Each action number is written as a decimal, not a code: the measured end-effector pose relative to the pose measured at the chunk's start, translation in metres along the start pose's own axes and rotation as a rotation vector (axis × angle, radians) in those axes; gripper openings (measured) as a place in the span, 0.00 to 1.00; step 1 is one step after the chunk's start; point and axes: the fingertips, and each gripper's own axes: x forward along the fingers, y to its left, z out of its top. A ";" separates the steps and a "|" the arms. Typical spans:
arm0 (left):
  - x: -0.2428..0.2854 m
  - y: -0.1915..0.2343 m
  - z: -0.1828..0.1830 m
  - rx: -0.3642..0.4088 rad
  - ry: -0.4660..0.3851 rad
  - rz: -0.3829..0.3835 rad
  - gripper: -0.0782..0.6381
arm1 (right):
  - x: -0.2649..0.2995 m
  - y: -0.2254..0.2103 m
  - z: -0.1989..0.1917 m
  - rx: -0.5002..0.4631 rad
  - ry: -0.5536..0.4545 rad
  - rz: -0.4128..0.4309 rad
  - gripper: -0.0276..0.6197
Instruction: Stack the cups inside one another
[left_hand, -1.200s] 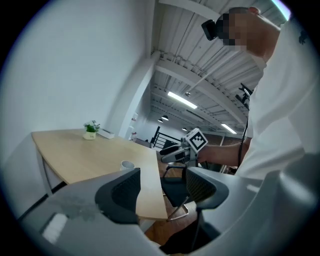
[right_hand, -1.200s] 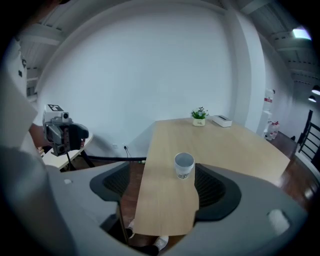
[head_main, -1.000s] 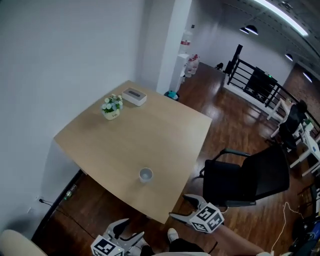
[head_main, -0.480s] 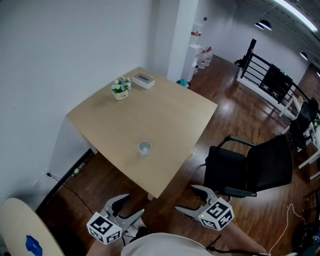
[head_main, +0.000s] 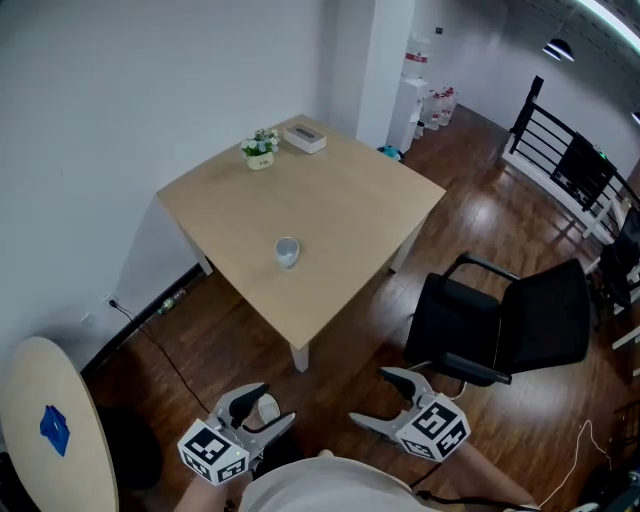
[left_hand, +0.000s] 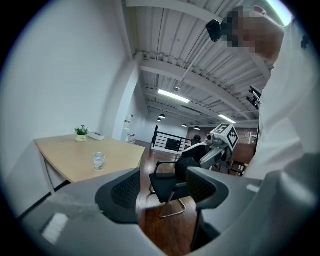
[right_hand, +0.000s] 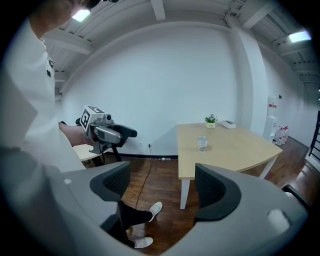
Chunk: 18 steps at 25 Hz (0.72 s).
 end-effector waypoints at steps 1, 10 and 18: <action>-0.001 -0.008 -0.003 -0.002 0.007 0.009 0.51 | -0.004 0.004 -0.004 -0.003 0.000 0.009 0.66; -0.011 -0.053 -0.012 0.018 0.039 0.027 0.51 | -0.026 0.029 -0.019 -0.033 -0.028 0.043 0.66; -0.010 -0.076 -0.016 0.050 0.033 -0.001 0.51 | -0.042 0.046 -0.039 -0.021 -0.043 0.022 0.66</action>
